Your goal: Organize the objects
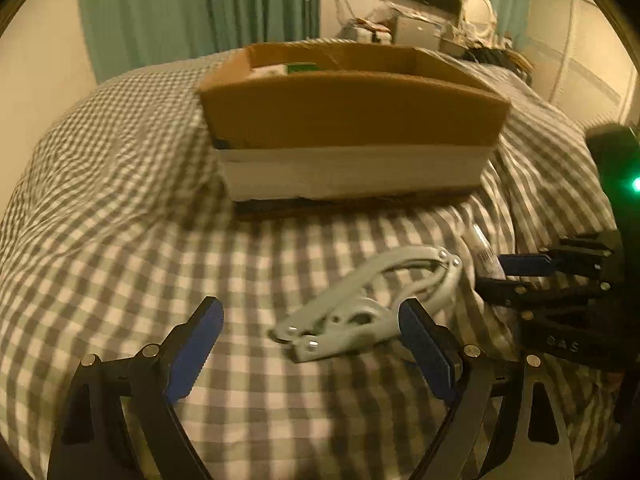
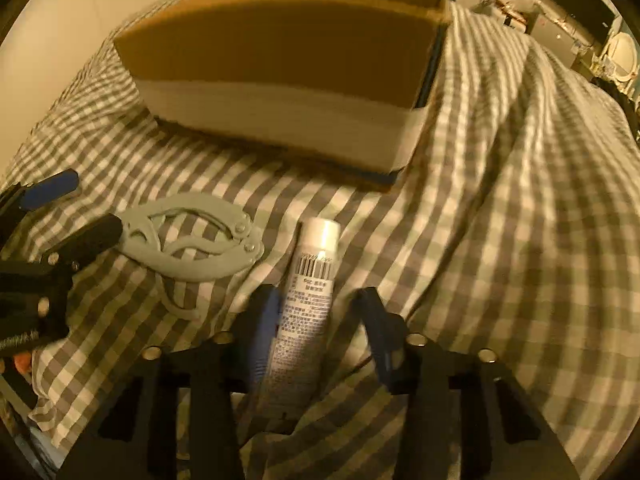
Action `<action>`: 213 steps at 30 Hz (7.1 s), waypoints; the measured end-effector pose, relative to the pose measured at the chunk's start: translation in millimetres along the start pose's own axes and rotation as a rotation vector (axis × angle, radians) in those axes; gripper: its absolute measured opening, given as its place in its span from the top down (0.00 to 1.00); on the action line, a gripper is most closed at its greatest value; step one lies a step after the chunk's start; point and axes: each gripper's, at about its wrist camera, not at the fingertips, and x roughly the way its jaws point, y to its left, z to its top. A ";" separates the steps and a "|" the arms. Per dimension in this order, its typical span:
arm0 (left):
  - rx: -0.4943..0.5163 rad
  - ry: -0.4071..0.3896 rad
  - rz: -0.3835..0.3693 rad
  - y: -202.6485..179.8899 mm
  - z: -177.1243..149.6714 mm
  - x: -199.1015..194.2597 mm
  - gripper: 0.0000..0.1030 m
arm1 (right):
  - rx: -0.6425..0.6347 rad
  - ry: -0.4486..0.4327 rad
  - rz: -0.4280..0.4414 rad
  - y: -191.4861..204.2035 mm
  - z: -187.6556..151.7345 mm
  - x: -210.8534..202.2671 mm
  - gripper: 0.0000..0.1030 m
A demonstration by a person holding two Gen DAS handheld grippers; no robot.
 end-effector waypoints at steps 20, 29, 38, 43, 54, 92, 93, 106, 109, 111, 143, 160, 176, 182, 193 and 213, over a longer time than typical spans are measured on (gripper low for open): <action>0.130 0.119 -0.125 -37.5 -2.9 36.1 0.32 | 0.039 -0.067 0.043 -11.1 -10.0 -26.0 0.76; 0.110 0.075 -0.150 -36.6 -16.2 -5.0 0.39 | 0.036 -0.106 0.046 -7.6 -13.7 -47.2 0.76; 0.094 0.018 -0.160 -17.2 -12.8 -41.5 0.39 | 0.031 -0.151 0.038 -0.1 -20.6 -68.7 0.76; 0.087 -0.018 -0.160 -27.1 -8.0 -60.0 0.39 | 0.022 -0.182 0.036 3.5 -23.8 -84.7 0.76; 0.034 -0.142 -0.160 -12.7 35.6 -101.2 0.39 | -0.024 -0.319 0.029 12.0 -12.8 -142.5 0.76; -0.008 -0.160 0.000 32.7 205.6 53.3 0.39 | -0.072 -0.324 -0.010 -19.1 203.1 -53.1 0.76; -0.001 -0.150 0.000 31.8 206.1 59.1 0.39 | -0.070 -0.312 -0.003 -20.3 202.7 -45.0 0.76; 0.070 -0.128 0.034 5.9 205.1 73.6 0.18 | -0.008 -0.328 0.005 -38.9 198.8 -34.6 0.51; 0.060 -0.150 0.010 3.1 206.4 56.8 0.17 | 0.005 -0.365 0.001 -37.9 196.0 -52.5 0.50; 0.056 -0.180 0.003 1.4 208.3 40.2 0.14 | 0.013 -0.391 -0.007 -36.8 193.8 -67.3 0.48; -0.099 -0.761 0.087 21.2 115.2 -214.7 0.00 | 0.139 -0.961 -0.231 10.8 31.9 -325.5 0.00; -0.181 -0.668 0.115 37.5 49.0 -162.7 0.00 | 0.188 -0.890 -0.199 17.2 -6.1 -212.9 0.00; -0.148 -0.659 0.131 33.0 46.6 -163.8 0.00 | 0.188 -0.899 -0.201 25.8 -9.7 -208.9 0.00; -0.141 -0.652 0.124 31.7 47.2 -163.6 0.00 | 0.190 -0.889 -0.198 25.2 -9.2 -205.7 0.00; -0.132 -0.643 0.120 29.8 45.7 -160.7 0.00 | 0.192 -0.871 -0.190 26.5 -7.8 -199.0 0.00; -0.142 -0.630 0.144 30.8 43.9 -157.6 0.00 | 0.189 -0.854 -0.193 30.9 -5.9 -190.6 0.00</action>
